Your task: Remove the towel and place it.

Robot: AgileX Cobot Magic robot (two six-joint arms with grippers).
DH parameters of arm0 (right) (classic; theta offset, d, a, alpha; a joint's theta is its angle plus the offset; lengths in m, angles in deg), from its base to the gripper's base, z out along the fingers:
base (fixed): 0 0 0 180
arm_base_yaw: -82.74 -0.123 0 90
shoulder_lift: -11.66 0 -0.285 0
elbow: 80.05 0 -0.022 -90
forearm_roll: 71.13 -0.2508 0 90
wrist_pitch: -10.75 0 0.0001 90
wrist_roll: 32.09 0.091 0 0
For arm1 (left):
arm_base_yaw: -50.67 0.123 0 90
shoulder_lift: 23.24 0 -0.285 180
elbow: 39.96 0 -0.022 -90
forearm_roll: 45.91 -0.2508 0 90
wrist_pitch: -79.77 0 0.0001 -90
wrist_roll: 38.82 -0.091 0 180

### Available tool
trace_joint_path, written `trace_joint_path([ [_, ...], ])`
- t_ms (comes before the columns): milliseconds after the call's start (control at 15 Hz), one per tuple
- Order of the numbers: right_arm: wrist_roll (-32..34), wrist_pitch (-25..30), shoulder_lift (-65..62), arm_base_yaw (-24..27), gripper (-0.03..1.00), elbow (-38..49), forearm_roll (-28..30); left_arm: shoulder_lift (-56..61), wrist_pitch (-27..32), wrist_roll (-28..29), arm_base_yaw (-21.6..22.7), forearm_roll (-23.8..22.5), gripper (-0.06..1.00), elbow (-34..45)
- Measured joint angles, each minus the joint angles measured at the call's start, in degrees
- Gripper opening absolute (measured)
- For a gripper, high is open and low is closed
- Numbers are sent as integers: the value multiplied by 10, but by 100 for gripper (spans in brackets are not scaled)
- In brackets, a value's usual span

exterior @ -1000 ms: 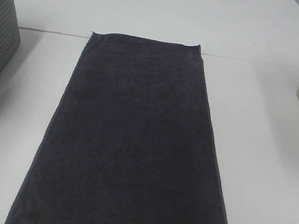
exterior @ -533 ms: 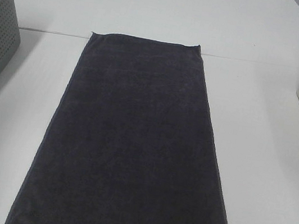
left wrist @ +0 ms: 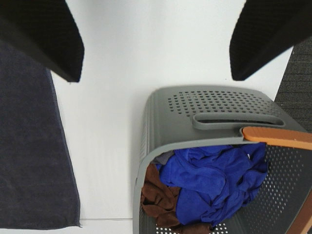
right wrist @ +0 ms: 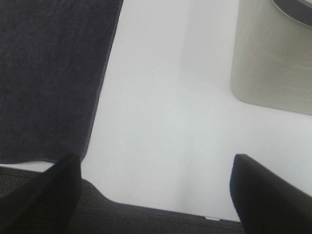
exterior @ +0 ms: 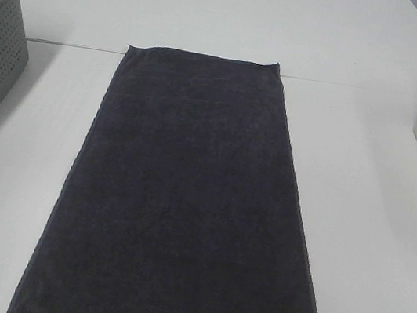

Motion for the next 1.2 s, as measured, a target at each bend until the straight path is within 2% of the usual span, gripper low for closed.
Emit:
trace_joint_path([
  [333,-9,-17,-125,0,75,58,0,104,31,0,-3,-2,77,73],
  [533,-31,-28,-191,0,74,68,0,124,29,-17,-29,-1,77,75],
  [733,-31,-29,-198,0,73,68,0,189,31,-25,-34,2,77,75],
  [933,-31,-30,-198,0,73,68,0,254,93,-25,-34,-1,77,82],
  [1067,-31,-30,-198,0,73,68,0,256,94,-14,-34,0,77,87],
  [1200,-31,-30,-198,0,73,68,0,256,90,34,-34,-14,77,92],
])
